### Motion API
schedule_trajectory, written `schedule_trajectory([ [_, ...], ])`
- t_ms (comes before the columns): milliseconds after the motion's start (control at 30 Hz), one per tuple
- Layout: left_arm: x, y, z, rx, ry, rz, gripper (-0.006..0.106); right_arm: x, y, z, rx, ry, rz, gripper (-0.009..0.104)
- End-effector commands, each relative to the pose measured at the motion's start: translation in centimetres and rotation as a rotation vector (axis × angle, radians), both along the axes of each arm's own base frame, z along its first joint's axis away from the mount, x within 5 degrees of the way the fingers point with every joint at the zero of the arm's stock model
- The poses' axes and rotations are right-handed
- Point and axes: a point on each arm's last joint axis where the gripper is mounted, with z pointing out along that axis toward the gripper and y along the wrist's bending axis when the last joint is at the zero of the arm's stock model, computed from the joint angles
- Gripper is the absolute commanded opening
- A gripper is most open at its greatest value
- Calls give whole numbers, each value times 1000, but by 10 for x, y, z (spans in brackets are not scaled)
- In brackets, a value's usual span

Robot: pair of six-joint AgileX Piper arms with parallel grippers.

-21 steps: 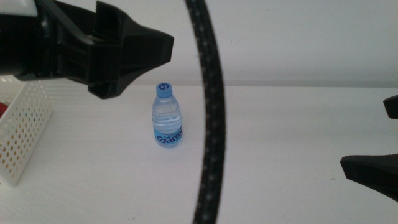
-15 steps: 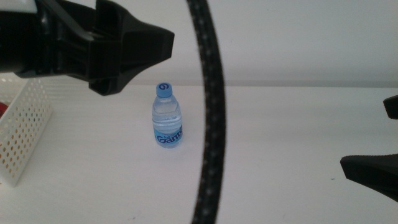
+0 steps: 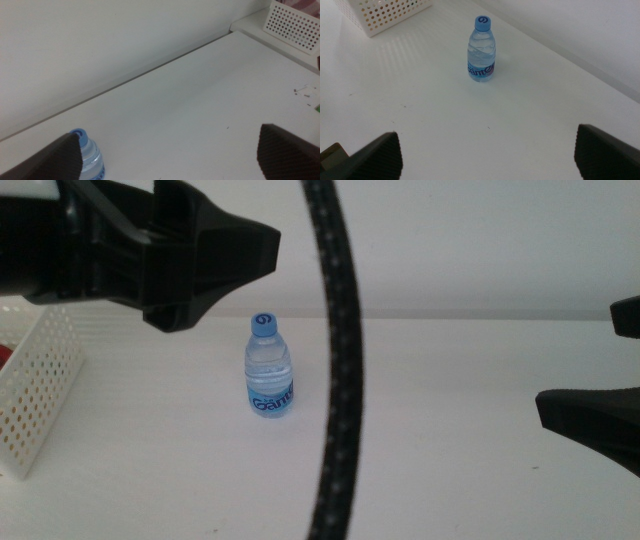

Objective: Use arms to grab the bottles and put them into the dustbin to the left of the table.

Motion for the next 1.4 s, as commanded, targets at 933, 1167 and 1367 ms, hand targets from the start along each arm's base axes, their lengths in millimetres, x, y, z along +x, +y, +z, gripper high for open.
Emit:
schedule_trajectory([
  [933, -5, 23, -199, -19, -66, 148, 94, 0, 0, 3, 7, -26, 5, 92],
  [1167, 11, 17, -210, -22, -57, 179, 94, 0, 0, 3, 7, -26, 5, 92],
  [1367, 25, 10, -227, -23, -63, 201, 94, 0, 0, 3, 7, -26, 5, 92],
])
